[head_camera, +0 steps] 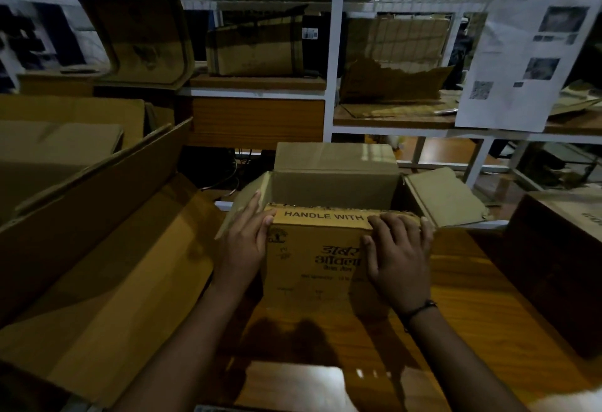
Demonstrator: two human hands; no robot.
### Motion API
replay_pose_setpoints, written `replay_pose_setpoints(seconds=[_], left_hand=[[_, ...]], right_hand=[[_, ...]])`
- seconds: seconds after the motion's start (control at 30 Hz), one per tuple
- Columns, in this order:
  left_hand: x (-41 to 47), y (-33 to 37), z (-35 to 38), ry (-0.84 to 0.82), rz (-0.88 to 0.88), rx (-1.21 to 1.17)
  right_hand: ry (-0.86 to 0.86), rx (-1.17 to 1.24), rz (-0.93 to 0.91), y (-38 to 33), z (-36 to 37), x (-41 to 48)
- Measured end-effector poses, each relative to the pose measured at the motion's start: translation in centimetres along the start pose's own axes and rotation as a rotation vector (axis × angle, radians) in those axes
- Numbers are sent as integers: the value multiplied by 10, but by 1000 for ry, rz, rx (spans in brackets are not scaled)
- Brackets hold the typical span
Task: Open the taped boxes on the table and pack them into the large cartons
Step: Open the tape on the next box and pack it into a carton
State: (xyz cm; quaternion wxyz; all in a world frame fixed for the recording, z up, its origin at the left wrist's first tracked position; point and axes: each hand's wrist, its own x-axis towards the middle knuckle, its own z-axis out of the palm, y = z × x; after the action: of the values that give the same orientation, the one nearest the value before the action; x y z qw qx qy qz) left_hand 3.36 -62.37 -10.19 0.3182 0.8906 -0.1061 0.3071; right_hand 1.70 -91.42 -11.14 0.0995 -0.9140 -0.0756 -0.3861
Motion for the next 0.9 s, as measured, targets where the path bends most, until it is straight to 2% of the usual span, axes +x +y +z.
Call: replay_pose_setpoints(seconds=[0.17,0.3,0.53,0.9], left_hand=[[-17,5,1,146,114,233],[-40,9,3,192,-32,265],[-40,16,7,-21,-161,42],[-54,29,13,-195,-132,-42]], right_hand=[[6,-14,-1,2,-1,-18],[-3,-40,63,10,-1,-41],[-16,112,124,22,2,-41],[-57,262,93,24,8,-42]])
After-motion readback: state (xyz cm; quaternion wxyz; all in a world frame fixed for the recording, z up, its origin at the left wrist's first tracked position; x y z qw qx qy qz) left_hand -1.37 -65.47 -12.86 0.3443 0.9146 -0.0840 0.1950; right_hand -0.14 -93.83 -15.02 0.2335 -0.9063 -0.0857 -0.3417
